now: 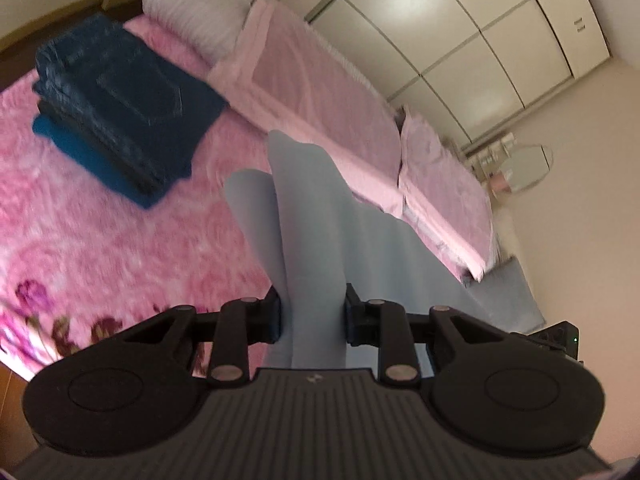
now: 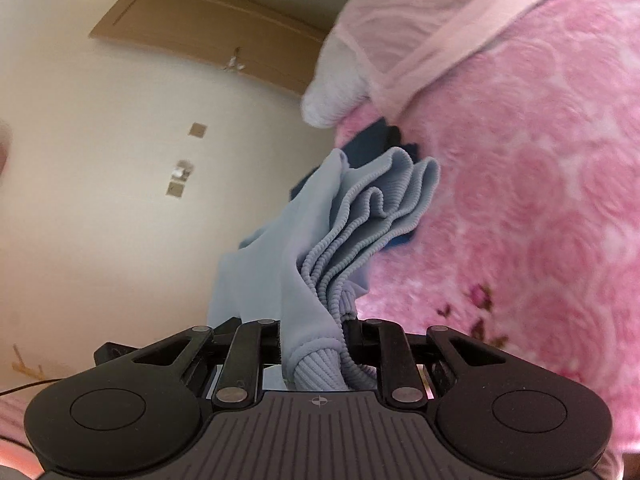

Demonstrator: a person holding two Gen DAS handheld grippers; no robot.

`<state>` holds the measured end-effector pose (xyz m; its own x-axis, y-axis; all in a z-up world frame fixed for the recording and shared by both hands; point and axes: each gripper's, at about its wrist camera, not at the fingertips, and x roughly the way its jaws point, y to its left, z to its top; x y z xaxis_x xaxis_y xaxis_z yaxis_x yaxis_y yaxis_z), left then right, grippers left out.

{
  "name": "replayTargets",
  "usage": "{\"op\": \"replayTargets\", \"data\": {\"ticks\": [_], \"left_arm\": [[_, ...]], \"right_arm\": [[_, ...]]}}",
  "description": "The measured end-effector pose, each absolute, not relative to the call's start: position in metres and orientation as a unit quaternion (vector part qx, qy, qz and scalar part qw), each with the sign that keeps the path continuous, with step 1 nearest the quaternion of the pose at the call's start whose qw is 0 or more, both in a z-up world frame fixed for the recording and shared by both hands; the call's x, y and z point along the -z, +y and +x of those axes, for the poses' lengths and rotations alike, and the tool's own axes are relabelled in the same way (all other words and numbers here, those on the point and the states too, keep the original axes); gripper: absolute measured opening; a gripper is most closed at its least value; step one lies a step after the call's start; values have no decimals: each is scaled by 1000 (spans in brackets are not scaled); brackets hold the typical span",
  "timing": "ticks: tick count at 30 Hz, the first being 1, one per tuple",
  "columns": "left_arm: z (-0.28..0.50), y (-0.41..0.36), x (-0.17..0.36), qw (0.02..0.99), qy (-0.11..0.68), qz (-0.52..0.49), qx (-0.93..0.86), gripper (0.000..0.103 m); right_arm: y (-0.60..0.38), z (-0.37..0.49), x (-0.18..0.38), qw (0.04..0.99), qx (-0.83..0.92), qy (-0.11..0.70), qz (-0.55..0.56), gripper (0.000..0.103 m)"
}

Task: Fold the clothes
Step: 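Carry the folded sweatshirt with both tools toward the dark blue jeans stack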

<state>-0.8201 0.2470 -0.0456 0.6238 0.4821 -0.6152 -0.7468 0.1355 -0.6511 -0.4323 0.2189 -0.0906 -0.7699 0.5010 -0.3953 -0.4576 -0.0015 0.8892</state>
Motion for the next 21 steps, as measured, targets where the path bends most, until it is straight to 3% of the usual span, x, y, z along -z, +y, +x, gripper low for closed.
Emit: {"op": "replayTargets", "data": {"ticks": [9, 21], "left_arm": [[-855, 315, 19, 745, 115, -489, -439, 23], [-938, 515, -13, 806, 153, -414, -395, 23]], "right_arm": [[296, -466, 69, 307, -733, 607, 12, 19], [428, -570, 58, 369, -728, 570, 97, 19]]}}
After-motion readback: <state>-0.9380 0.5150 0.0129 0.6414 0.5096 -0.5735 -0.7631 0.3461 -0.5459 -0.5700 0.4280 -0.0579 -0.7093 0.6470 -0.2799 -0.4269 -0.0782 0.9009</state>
